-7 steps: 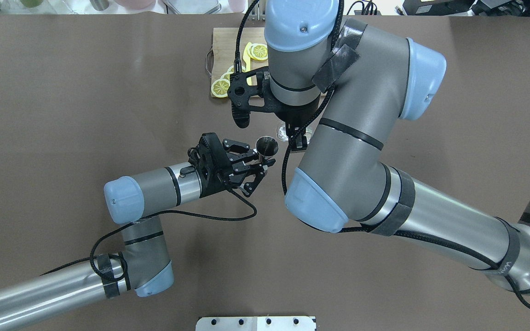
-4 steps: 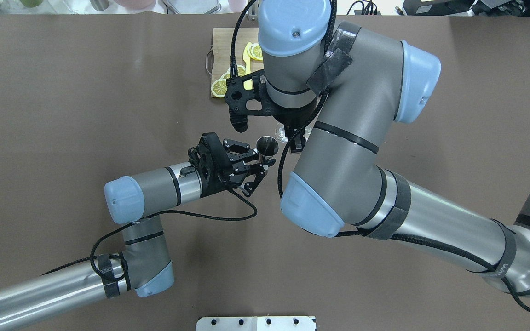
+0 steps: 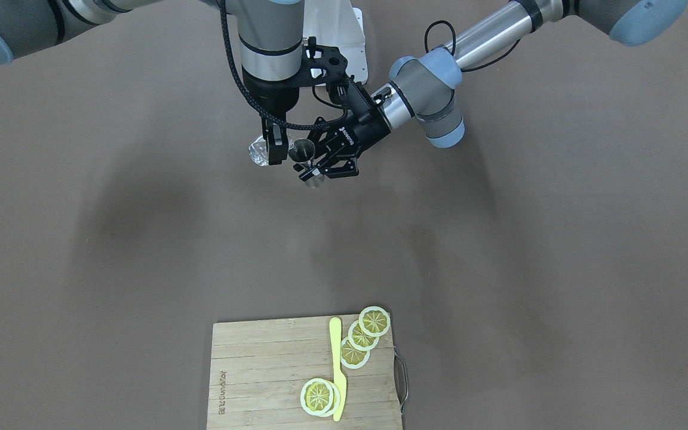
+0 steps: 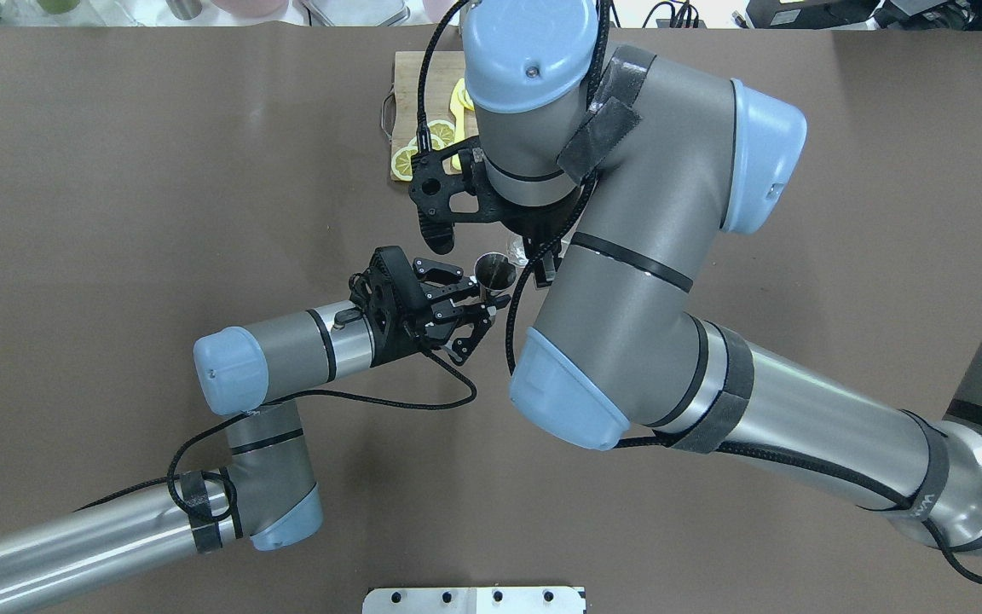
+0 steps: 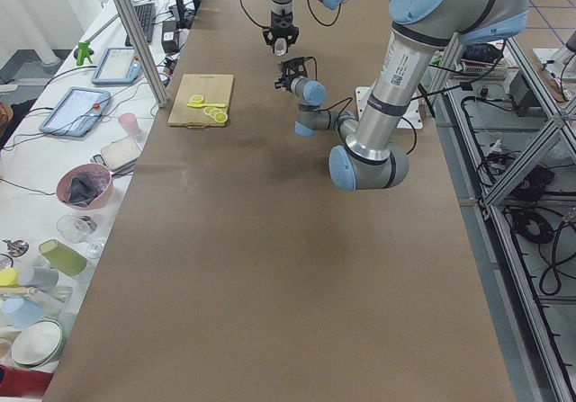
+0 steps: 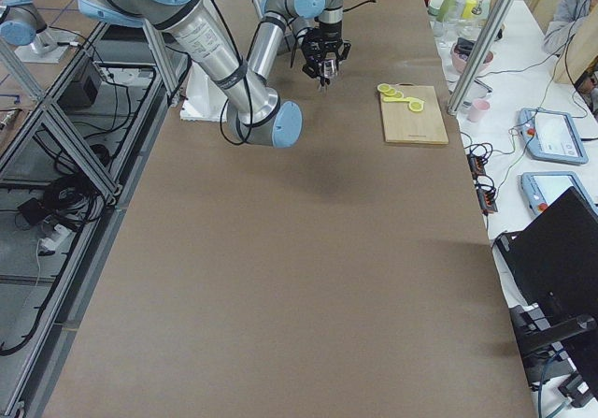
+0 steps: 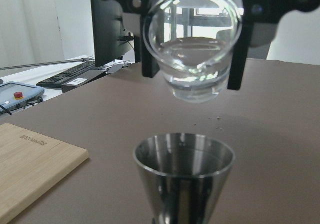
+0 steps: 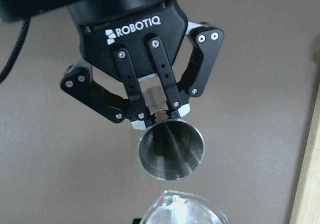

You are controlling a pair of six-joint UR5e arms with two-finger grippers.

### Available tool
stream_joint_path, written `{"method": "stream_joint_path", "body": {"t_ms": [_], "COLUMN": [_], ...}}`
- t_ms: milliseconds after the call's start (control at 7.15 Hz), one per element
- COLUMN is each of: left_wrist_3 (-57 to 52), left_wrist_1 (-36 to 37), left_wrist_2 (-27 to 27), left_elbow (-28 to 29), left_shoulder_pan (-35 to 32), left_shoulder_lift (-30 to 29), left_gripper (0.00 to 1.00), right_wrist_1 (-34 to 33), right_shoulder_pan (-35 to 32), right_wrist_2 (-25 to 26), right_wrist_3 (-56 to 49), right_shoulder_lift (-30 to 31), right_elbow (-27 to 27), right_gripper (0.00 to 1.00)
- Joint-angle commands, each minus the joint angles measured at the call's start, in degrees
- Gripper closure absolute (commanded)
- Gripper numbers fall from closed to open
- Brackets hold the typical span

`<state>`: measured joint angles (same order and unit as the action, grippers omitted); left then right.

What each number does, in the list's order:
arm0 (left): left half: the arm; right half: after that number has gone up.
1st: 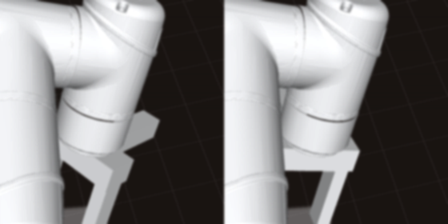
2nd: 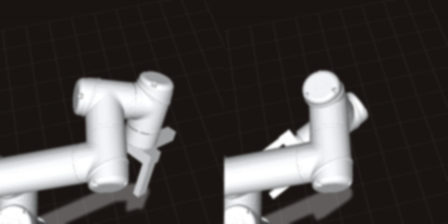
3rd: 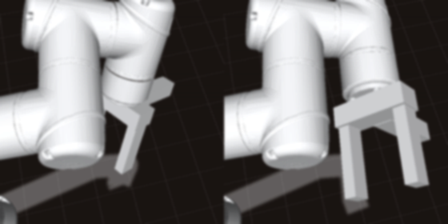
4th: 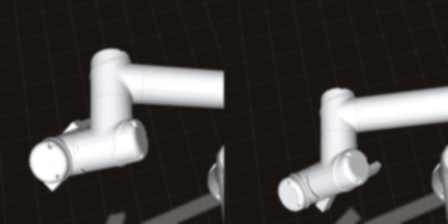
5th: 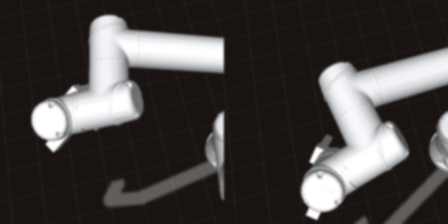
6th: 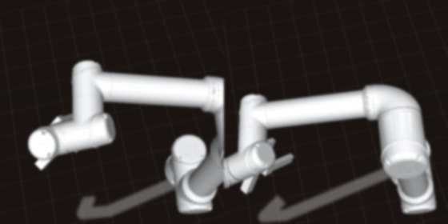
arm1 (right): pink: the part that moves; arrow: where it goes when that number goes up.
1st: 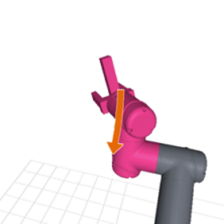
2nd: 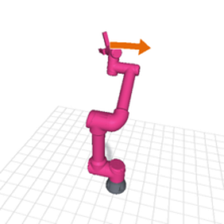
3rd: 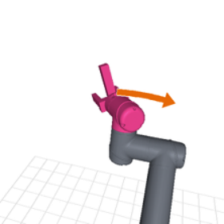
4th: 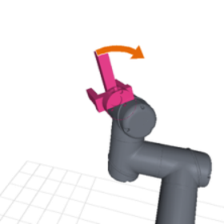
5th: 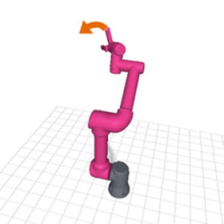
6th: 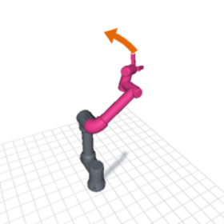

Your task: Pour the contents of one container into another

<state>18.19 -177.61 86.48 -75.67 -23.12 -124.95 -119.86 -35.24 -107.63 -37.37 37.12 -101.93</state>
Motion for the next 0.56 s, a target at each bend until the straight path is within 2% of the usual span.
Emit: {"method": "stream_joint_path", "body": {"t_ms": [0, 420], "left_wrist_3": [0.0, 0.0], "left_wrist_1": [-0.02, 0.07], "left_wrist_2": [0.0, 0.0], "left_elbow": [0.0, 0.0], "left_shoulder_pan": [0.0, 0.0], "left_shoulder_lift": [-0.03, -0.03], "left_gripper": [1.0, 1.0], "right_wrist_1": [-0.03, -0.11], "right_shoulder_pan": [0.78, 0.96], "right_wrist_2": [0.84, 1.28], "right_wrist_3": [-0.25, -1.66], "right_shoulder_lift": [-0.03, -0.73], "right_elbow": [-0.03, 0.59], "right_gripper": [1.0, 1.0]}}
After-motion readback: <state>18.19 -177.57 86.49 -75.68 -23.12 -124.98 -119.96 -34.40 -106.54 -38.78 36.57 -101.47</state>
